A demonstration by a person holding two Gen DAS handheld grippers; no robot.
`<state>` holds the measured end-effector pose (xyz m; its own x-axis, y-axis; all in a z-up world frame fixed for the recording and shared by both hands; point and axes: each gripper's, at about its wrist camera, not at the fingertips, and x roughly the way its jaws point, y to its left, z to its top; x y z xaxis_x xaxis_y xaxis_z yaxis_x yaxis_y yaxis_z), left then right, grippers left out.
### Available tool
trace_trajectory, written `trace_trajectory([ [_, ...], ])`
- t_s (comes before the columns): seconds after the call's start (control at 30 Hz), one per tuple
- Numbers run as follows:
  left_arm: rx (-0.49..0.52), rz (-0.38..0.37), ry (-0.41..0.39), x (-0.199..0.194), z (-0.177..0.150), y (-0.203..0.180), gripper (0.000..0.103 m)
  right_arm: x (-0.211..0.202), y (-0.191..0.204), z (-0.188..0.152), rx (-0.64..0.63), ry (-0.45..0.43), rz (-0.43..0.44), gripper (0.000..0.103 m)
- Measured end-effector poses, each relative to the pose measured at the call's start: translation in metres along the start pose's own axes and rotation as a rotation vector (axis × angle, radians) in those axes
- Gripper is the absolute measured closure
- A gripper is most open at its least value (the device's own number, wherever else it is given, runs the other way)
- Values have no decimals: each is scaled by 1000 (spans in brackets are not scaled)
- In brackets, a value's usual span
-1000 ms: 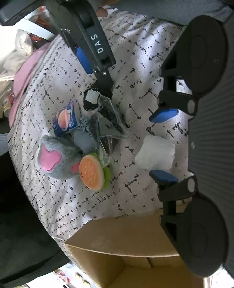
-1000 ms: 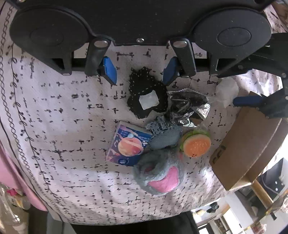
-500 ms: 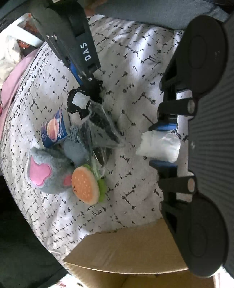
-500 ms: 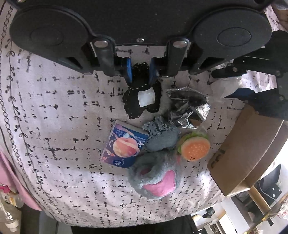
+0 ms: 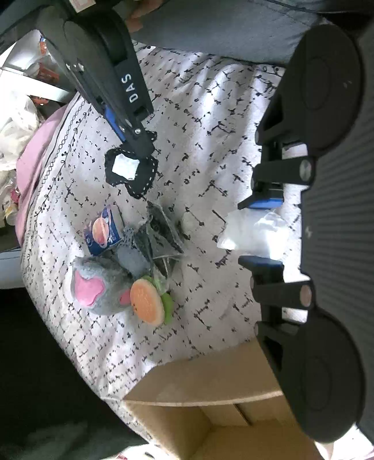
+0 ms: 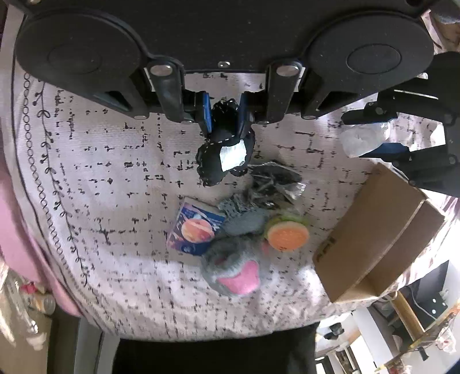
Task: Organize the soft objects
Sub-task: 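Drop the white cube into the box with left tool while right carries the pouch over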
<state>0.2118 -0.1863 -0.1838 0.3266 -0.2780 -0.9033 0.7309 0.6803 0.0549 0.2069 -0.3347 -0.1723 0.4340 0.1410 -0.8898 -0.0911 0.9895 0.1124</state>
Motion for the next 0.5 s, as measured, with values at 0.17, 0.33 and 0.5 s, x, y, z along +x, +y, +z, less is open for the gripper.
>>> trace_trajectory([
  [0.17, 12, 16, -18, -20, -10, 1, 71, -15, 14, -4, -21, -22, 2, 84],
  [0.33, 8, 34, -38, -38, -19, 6, 71, -29, 32, -4, -44, -50, 14, 84],
  [0.5, 3, 55, -61, -59, -25, 15, 71, -42, 48, 2, -59, -83, 30, 84],
])
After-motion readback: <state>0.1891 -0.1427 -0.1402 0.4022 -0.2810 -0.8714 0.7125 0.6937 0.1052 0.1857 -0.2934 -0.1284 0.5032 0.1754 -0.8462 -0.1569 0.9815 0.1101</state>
